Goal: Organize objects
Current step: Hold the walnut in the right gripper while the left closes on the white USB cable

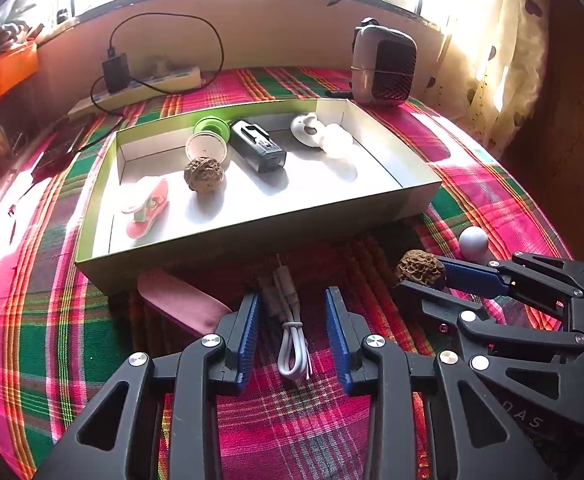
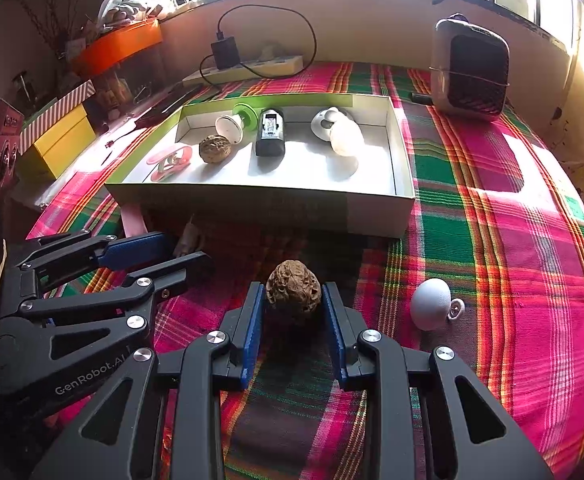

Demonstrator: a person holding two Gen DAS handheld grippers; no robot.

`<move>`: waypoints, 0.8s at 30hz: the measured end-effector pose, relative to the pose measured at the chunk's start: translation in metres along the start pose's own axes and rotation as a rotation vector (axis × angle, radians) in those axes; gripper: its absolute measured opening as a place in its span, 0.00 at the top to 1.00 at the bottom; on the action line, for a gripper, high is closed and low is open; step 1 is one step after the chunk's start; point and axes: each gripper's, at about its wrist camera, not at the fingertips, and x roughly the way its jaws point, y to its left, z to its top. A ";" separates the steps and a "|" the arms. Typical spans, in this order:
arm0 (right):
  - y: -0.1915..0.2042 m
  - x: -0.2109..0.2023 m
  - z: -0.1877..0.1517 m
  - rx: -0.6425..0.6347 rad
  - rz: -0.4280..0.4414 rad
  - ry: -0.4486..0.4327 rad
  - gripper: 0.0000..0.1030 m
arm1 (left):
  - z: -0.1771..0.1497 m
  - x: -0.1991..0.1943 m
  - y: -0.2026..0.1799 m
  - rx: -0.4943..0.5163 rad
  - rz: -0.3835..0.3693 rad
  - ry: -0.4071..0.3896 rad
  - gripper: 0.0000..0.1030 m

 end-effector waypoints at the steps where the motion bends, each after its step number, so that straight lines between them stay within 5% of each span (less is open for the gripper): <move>1: 0.000 0.000 0.000 0.000 0.000 0.000 0.70 | 0.000 0.000 0.000 -0.001 0.002 0.000 0.72; 11: 0.000 0.000 0.000 0.000 0.000 0.000 0.70 | 0.000 0.000 0.007 -0.030 0.011 -0.003 0.83; 24: 0.000 0.000 0.000 -0.002 -0.002 0.000 0.71 | 0.000 0.000 0.007 -0.033 0.009 -0.003 0.85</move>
